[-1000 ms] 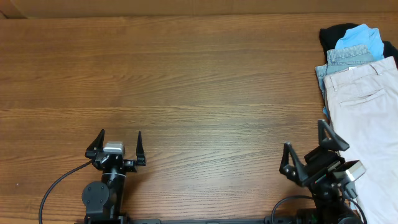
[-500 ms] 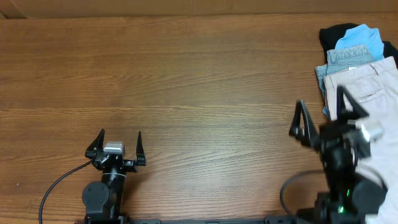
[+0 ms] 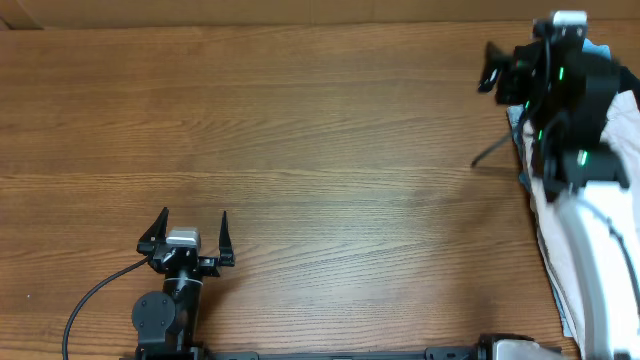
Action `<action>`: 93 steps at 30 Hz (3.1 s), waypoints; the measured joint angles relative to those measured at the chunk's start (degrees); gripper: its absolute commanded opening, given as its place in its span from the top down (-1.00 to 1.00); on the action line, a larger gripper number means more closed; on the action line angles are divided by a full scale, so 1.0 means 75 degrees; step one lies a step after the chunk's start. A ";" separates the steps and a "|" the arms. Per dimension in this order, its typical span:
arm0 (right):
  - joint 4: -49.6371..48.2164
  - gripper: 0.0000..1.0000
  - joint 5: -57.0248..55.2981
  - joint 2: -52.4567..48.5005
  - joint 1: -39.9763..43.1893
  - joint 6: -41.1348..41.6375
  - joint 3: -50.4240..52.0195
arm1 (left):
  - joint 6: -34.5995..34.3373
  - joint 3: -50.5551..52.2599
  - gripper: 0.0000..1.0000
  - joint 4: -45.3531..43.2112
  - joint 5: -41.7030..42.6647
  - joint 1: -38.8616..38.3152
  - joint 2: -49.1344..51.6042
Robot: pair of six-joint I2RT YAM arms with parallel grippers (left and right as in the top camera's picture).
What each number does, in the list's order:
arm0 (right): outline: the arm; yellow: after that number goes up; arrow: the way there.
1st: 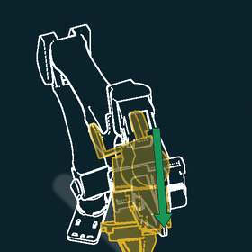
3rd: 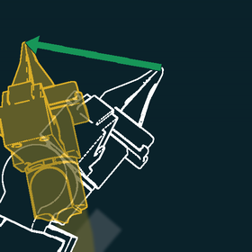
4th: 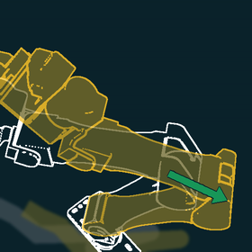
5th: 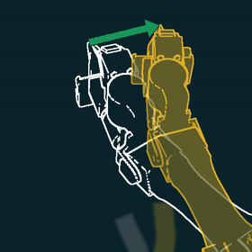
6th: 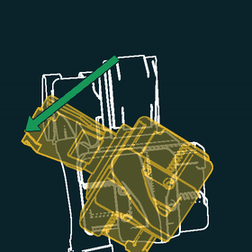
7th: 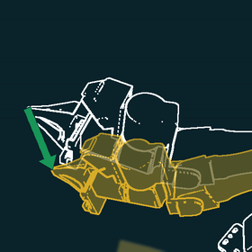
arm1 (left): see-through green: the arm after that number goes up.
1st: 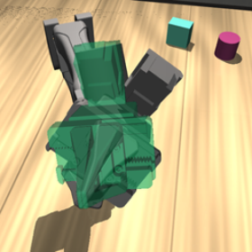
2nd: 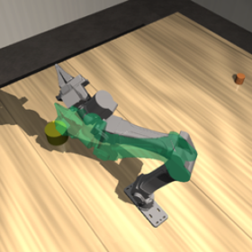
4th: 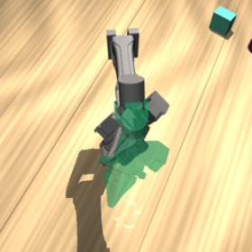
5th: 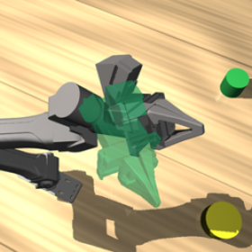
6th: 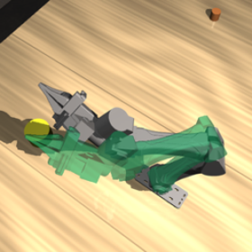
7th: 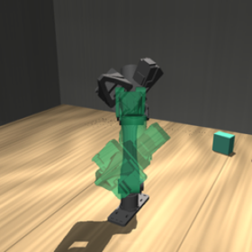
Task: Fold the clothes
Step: 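Reach the right gripper up to the beige shorts atop the stack, then grasp the beige shorts' waistband with the right gripper and lift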
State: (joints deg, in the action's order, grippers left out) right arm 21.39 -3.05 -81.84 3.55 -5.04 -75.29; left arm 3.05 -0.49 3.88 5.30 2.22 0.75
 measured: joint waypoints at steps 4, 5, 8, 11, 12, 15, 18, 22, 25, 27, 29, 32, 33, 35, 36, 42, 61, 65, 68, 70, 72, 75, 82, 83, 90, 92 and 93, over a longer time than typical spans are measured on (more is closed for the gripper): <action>0.1043 -1.00 -0.0251 -0.1139 0.0589 -0.0230 -0.1058 | 0.0000 0.0000 -1.00 0.0000 0.0000 0.0000 0.0000; 0.1119 -1.00 -0.0291 -0.1285 0.0699 -0.0274 -0.1107 | 0.0000 0.0000 -1.00 0.0003 0.0000 0.0000 0.0000; 0.1475 -1.00 -0.0385 -0.1559 0.0903 -0.0338 -0.1113 | 0.0000 0.0000 -0.99 0.0003 -0.0003 0.0000 0.0000; 0.1961 -1.00 -0.0393 -0.1705 0.0921 -0.0370 -0.1113 | 0.0000 0.0000 -1.00 0.0003 0.0000 0.0000 0.0000; 0.2040 -1.00 -0.0396 -0.1757 0.0921 -0.0393 -0.1113 | 0.0000 0.0000 -1.00 0.0003 0.0000 0.0000 0.0000; 0.2244 -1.00 -0.0414 -0.2008 0.0915 -0.0574 -0.1134 | 0.0000 0.0000 -1.00 0.0003 0.0000 0.0000 0.0000; 0.2442 -1.00 -0.0580 -0.2541 0.0915 -0.0673 -0.1227 | 0.0000 0.0000 -0.99 0.0003 0.0000 0.0000 0.0000; 0.2722 -1.00 -0.1046 -0.3357 0.0915 -0.0705 -0.1230 | 0.0000 0.0000 -0.99 0.0003 0.0000 0.0000 0.0000; 0.2806 -1.00 -0.1311 -0.3713 0.0915 -0.0702 -0.1230 | 0.0000 0.0000 -1.00 0.0003 0.0000 0.0000 0.0000; 0.2847 -1.00 -0.1463 -0.3791 0.0915 -0.0629 -0.1230 | -0.0003 0.0000 -0.99 0.0003 0.0000 0.0000 0.0000; 0.2888 -1.00 -0.1652 -0.3809 0.0912 -0.0452 -0.1230 | 0.0000 0.0000 -0.99 0.0000 0.0000 0.0000 0.0000; 0.2908 -1.00 -0.1897 -0.3879 0.0912 -0.0207 -0.1230 | 0.0000 0.0000 -1.00 0.0003 0.0000 0.0000 0.0000; 0.2929 -1.00 -0.1970 -0.3931 0.0915 -0.0154 -0.1233 | 0.0000 0.0000 -0.99 0.0003 0.0000 0.0000 0.0000; 0.3010 -1.00 -0.2130 -0.4106 0.0912 -0.0093 -0.1233 | 0.0000 0.0000 -1.00 0.0003 0.0000 0.0000 0.0000; 0.3042 -1.00 -0.2209 -0.4214 0.0915 -0.0070 -0.1233 | 0.0000 0.0000 -1.00 0.0003 0.0000 0.0000 0.0000; 0.3016 -1.00 -0.2573 -0.4744 0.0915 0.0015 -0.1233 | -0.0003 0.0000 -1.00 0.0003 0.0000 0.0000 0.0000; 0.2259 0.52 -0.3392 -0.4908 0.0892 0.0350 -0.1233 | 0.0000 0.0000 -1.00 0.0003 0.0000 0.0000 0.0000; 0.2224 0.92 -0.3383 -0.4908 0.0892 0.0391 -0.1233 | -0.0003 0.0000 -0.99 0.0003 0.0000 0.0000 0.0000; 0.2218 0.92 -0.3401 -0.4908 0.0895 0.0472 -0.1233 | -0.0003 0.0000 -1.00 0.0003 0.0000 0.0000 0.0000; 0.2221 0.92 -0.3421 -0.4908 0.0895 0.0516 -0.1233 | 0.0000 0.0000 -1.00 0.0003 0.0000 0.0000 0.0000; 0.2218 0.92 -0.3433 -0.4902 0.0895 0.0647 -0.1233 | 0.0000 0.0000 -1.00 0.0003 0.0000 0.0000 0.0000; 0.2224 0.92 -0.3439 -0.4849 0.0892 0.0895 -0.1233 | 0.0000 0.0000 -1.00 0.0003 0.0000 0.0000 0.0000; 0.2273 0.92 -0.3427 -0.3829 0.0927 0.1276 -0.1253 | 0.0000 0.0000 -1.00 0.0003 0.0000 0.0000 0.0000; 0.2291 0.92 -0.3439 -0.3582 0.0930 0.1297 -0.1276 | -0.0003 0.0000 -0.99 0.0003 0.0000 0.0000 0.0000; 0.2186 0.92 -0.3413 -0.1883 0.0804 0.1411 -0.1475 | 0.0000 0.0000 -1.00 0.0000 0.0000 0.0000 0.0000; 0.2142 0.92 -0.3369 -0.1492 0.0688 0.1440 -0.1478 | 0.0000 0.0000 -1.00 0.0003 0.0000 0.0000 0.0000; 0.2136 0.92 -0.3325 -0.1338 0.0615 0.1445 -0.1478 | 0.0000 0.0000 -1.00 0.0003 0.0000 0.0000 0.0000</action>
State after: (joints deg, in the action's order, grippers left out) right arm 37.41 -27.99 -91.88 8.16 5.80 -86.37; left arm 3.05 -0.49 3.90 5.30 2.22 0.75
